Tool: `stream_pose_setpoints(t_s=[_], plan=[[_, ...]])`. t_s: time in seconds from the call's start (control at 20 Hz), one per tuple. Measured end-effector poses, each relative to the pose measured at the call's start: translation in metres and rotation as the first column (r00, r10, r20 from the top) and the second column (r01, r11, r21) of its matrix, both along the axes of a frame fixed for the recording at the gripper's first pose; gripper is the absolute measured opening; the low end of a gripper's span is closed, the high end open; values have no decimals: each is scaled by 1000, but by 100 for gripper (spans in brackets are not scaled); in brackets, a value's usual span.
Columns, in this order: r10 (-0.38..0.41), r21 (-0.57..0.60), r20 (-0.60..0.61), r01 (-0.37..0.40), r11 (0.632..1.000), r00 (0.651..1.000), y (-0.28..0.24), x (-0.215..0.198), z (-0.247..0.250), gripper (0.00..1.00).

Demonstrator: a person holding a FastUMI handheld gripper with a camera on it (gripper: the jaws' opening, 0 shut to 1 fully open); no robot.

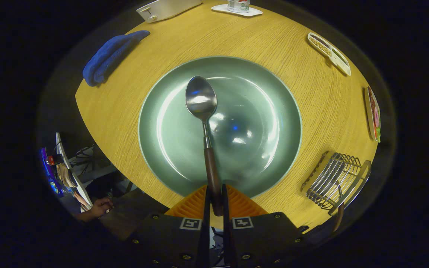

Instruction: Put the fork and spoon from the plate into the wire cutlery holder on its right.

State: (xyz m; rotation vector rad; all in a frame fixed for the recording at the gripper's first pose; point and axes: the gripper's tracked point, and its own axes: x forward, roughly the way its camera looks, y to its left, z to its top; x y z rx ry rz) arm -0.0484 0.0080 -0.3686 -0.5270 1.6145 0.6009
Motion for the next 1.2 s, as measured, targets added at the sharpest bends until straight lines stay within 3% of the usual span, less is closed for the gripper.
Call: stream_pose_setpoints(t_s=[0.05,0.4,0.6,0.85,1.05,1.2], plan=[[33,-11,9,-32,999,999,-4,3,3,5],[98,7,-44,-98,995,994,-23,10,39,5],[79,23,-68,-77,997,995,-36,19,63,5],[127,38,-74,-125,991,989,-48,22,85,5],[127,74,-90,-121,990,988,-54,20,113,5],[129,40,-87,-126,991,988,-82,32,140,5]])
